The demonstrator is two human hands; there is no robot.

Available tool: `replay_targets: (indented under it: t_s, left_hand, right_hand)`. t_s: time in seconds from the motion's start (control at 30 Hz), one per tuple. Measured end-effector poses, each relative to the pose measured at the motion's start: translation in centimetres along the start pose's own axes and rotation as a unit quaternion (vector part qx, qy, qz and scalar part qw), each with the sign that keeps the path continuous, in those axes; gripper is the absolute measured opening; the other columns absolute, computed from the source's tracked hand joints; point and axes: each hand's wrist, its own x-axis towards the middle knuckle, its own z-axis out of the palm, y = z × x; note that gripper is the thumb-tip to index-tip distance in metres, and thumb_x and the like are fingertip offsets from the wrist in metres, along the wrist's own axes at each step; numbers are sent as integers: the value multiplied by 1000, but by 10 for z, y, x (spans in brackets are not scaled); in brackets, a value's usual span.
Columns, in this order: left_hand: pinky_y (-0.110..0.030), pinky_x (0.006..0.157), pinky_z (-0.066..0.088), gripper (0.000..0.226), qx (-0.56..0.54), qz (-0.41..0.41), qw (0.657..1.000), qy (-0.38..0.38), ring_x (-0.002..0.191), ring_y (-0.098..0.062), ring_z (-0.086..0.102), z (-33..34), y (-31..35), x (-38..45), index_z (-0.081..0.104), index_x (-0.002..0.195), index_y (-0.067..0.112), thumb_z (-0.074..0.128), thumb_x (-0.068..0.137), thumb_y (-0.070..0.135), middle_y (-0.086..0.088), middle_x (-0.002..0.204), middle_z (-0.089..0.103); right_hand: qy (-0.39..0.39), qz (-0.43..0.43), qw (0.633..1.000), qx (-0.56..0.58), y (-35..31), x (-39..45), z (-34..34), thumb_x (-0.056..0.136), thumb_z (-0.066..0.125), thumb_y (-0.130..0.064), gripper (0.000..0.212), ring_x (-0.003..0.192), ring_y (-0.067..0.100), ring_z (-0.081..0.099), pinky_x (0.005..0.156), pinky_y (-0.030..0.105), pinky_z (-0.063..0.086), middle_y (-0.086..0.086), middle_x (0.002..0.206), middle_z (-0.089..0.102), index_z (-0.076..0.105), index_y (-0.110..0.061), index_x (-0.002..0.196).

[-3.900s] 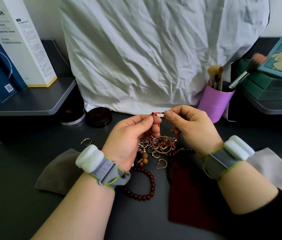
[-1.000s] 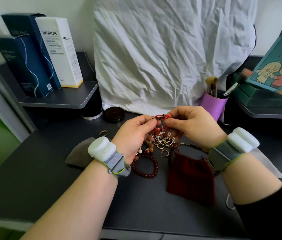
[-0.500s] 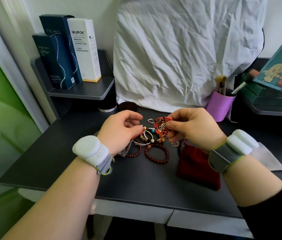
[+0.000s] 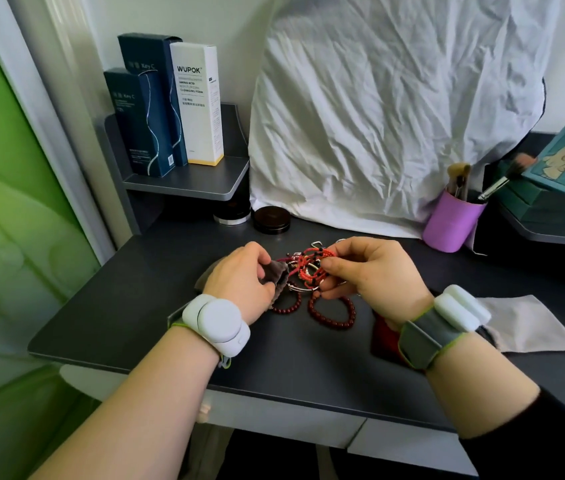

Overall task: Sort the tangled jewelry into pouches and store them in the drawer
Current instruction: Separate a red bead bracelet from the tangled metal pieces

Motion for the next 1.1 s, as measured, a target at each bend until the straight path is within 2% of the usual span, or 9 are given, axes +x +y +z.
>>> replay_targets:
  t_s: [0.07,0.23,0.37,0.53,0.67,0.8,0.9,1.0,1.1]
  left_hand:
    - [-25,76,44,27,7,5,1000,-11,81,-12,55,-2,-1,0,56,106,23,61,81,13,9,88,59]
    - [-22,68,39,36,31,24,998,-54,76,-7,50,-7,-4,-4,51,105,27,72,75,26,12,91,50]
    - [-18,68,36,31,58,42,995,-75,79,-7,49,-11,-5,-4,56,107,25,68,79,19,11,93,54]
    - [-31,83,51,24,44,40,992,-113,84,-16,61,-17,-3,-5,62,101,22,61,81,8,4,91,62]
    - [-36,78,53,23,-8,24,998,-64,80,-21,63,-18,-8,-5,60,87,25,59,81,3,3,82,63]
    - [-27,66,50,31,-101,-2,995,-12,71,-17,62,-22,-15,-5,59,69,31,65,79,2,4,75,62]
    - [-21,63,45,37,-85,3,996,2,70,-15,61,-28,-20,-4,64,64,34,60,80,0,8,72,65]
    - [-26,74,50,40,-40,10,999,-3,85,-18,63,-32,-19,-4,74,78,30,51,85,-1,4,92,70]
    - [-32,88,48,34,-33,14,999,-1,99,-19,61,-34,-19,-3,75,95,26,50,90,4,4,107,68]
  right_hand:
    - [-1,1,1000,18,1,0,6,83,63,4,4,52,17,64,54,34,59,11,60,64,65,1,82]
    - [-5,8,999,45,2,-1,20,84,62,4,5,52,17,63,54,33,59,11,61,63,64,1,82]
    - [-5,13,999,46,6,-1,27,85,61,4,5,53,18,63,56,34,60,17,67,61,63,6,88]
    - [-9,32,998,52,9,-1,32,85,62,3,7,54,19,63,55,33,59,19,68,62,63,7,90]
    - [-8,35,997,66,10,-1,36,84,62,4,3,53,19,64,52,30,58,17,67,64,64,3,86]
    - [-6,25,997,73,7,1,39,83,63,2,4,55,20,65,55,32,59,12,63,67,66,-1,83]
    - [-7,20,996,82,3,3,43,83,64,2,4,54,20,65,55,31,58,11,61,67,66,-2,82]
    - [-8,18,996,92,0,6,48,84,64,2,6,52,21,65,54,30,58,11,59,67,65,-3,81]
    - [-11,12,995,97,-2,7,54,84,63,2,7,52,20,65,54,29,57,9,57,66,65,-4,79]
